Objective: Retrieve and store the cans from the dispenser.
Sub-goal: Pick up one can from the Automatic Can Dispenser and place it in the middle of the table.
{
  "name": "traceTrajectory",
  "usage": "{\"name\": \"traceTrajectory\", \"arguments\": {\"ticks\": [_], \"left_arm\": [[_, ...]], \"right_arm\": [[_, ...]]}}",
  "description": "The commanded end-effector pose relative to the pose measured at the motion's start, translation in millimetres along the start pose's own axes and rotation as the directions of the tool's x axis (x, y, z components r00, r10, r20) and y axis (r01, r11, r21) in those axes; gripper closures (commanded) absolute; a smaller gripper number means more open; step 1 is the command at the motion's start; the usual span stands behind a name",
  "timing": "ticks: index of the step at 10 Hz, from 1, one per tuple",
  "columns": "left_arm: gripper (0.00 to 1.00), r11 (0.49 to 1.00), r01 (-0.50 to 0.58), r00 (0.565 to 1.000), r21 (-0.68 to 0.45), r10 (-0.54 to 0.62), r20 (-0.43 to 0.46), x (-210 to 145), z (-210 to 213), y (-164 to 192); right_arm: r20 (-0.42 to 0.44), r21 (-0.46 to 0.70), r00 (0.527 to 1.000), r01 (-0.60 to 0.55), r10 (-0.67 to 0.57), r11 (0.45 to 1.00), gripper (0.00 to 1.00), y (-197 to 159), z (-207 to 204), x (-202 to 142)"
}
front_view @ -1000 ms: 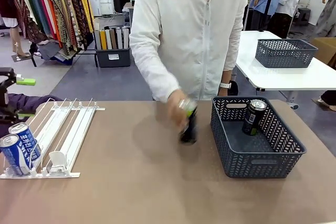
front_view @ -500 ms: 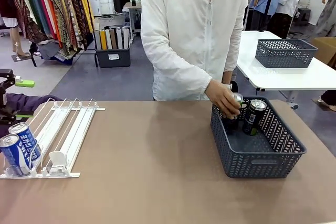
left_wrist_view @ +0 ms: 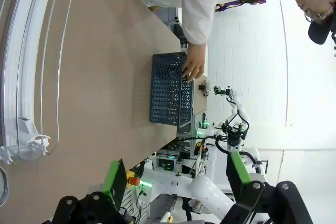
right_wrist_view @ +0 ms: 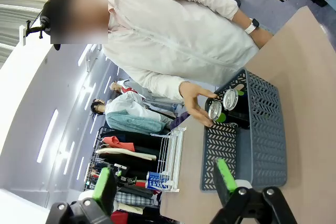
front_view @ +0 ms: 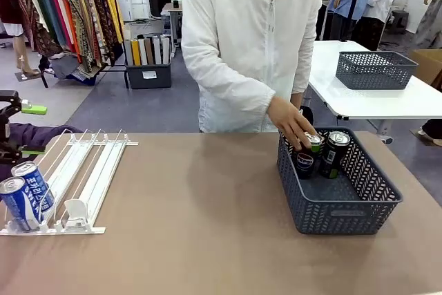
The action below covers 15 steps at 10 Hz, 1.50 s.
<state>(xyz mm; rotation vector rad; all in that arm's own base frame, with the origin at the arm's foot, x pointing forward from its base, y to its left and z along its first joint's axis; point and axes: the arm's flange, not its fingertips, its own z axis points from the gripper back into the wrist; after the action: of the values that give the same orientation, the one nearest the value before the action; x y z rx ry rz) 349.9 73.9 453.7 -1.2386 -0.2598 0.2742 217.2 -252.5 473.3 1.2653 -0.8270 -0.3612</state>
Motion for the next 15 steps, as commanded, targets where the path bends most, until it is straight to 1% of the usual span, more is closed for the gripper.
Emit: {"name": "traceTrajectory", "arguments": {"ticks": [1, 2, 3, 4, 5, 6, 7, 8, 9, 10, 11, 13, 14, 15], "left_arm": [[0.0, 1.0, 0.0, 1.0, 0.0, 0.0, 0.0, 0, 0, 0], [0.0, 0.988, 0.02, 0.999, 0.155, -0.025, 0.029, -3, -2, -13], [0.0, 0.959, 0.105, 0.995, 0.264, -0.101, -0.026, -11, 0, -27], [0.0, 0.864, 0.203, 0.979, 0.461, -0.186, -0.083, -25, 3, -39], [0.0, 0.726, 0.281, 0.957, 0.627, -0.264, -0.123, -41, 2, -46], [0.0, 0.554, 0.338, 0.933, 0.761, -0.302, -0.194, -57, 0, -53], [0.0, 0.397, 0.337, 0.93, 0.853, -0.279, -0.238, -64, -7, -54], [0.0, 0.32, 0.373, 0.918, 0.871, -0.262, -0.297, -68, -13, -56], [0.0, 0.312, 0.395, 0.916, 0.864, -0.207, -0.344, -67, -16, -54], [0.0, 0.307, 0.357, 0.928, 0.882, -0.228, -0.296, -62, -19, -53], [0.0, 0.402, 0.356, 0.929, 0.844, -0.253, -0.271, -58, -12, -66], [0.0, 0.402, 0.356, 0.929, 0.844, -0.253, -0.271, -58, -12, -66], [0.0, 0.344, 0.369, 0.924, 0.863, -0.237, -0.301, -58, -17, -65], [0.0, 0.332, 0.415, 0.908, 0.847, -0.202, -0.366, -43, -27, -55]], "right_arm": [[0.019, 0.026, 1.0, -0.005, 0.005, 1.0, 0.0, 3, -1, 2], [0.019, 0.026, 1.0, -0.005, 0.005, 1.0, 0.0, 3, -1, 2], [0.019, 0.026, 1.0, -0.005, 0.005, 1.0, 0.0, 3, -1, 2], [0.019, 0.026, 1.0, -0.005, 0.005, 1.0, 0.0, 3, -1, 2], [0.019, 0.026, 1.0, -0.005, 0.005, 1.0, 0.0, 3, -1, 2], [0.019, 0.026, 1.0, -0.005, 0.005, 1.0, 0.0, 3, -1, 2], [0.019, 0.026, 1.0, -0.005, 0.005, 1.0, 0.0, 3, -1, 2], [0.019, 0.026, 1.0, -0.005, 0.005, 1.0, 0.0, 3, -1, 2], [0.019, 0.026, 1.0, -0.005, 0.005, 1.0, 0.0, 3, -1, 2], [0.019, 0.026, 1.0, -0.005, 0.005, 1.0, 0.0, 3, -1, 2], [0.019, 0.026, 1.0, -0.005, 0.005, 1.0, 0.0, 3, -1, 2], [0.019, 0.026, 1.0, -0.005, 0.005, 1.0, 0.0, 3, -1, 2], [0.019, 0.026, 1.0, -0.005, 0.005, 1.0, 0.0, 3, -1, 2], [0.019, 0.026, 1.0, -0.005, 0.005, 1.0, 0.0, 3, -1, 2]]}}
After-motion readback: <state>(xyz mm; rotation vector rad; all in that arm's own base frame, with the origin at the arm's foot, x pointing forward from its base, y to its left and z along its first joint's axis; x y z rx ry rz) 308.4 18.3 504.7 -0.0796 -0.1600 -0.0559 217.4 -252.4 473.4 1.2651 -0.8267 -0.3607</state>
